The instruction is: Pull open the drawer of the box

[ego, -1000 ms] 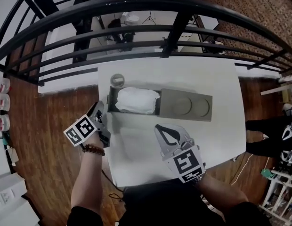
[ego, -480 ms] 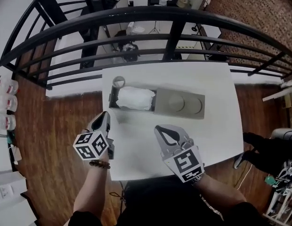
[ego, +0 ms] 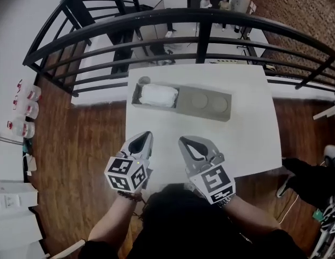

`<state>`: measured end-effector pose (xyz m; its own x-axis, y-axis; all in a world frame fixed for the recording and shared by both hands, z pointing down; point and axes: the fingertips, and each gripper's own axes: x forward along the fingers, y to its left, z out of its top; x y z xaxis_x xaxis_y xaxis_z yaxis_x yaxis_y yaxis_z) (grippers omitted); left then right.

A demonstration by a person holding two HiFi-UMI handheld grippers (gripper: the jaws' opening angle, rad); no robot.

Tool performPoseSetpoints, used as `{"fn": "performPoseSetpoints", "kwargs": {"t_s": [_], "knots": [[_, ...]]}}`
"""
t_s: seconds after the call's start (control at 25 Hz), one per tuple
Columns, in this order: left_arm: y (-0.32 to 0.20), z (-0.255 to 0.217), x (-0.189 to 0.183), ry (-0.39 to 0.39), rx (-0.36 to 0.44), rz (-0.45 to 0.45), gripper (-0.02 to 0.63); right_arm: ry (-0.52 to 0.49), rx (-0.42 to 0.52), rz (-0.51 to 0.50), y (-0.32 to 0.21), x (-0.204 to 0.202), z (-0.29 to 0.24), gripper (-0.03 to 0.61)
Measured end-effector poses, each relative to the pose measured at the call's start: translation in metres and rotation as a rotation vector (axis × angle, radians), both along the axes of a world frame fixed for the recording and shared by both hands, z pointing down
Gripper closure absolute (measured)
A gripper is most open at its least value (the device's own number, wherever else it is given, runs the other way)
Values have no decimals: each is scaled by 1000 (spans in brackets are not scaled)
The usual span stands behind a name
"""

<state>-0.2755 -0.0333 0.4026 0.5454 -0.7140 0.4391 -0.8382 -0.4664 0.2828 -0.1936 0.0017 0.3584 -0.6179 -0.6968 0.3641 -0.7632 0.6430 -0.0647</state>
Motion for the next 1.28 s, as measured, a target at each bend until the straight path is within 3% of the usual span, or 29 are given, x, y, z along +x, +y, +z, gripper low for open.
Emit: {"fn": "performPoseSetpoints", "kwargs": {"t_s": [0.4,0.72,1.04,1.28], "knots": [[78,-45,27,-57,102,70,597,-42,62,-43,66,-11,-29,586],[124,-46,-26,-42,140,145,597,-22,95,-17,102,-83,-29,586],[132,-80,-99,-14,198,204,597,18,113,41,118,-162,-53,586],[172,-64,-97,-18,216,256,597,24,140,92,154,-163,-39,586]]}}
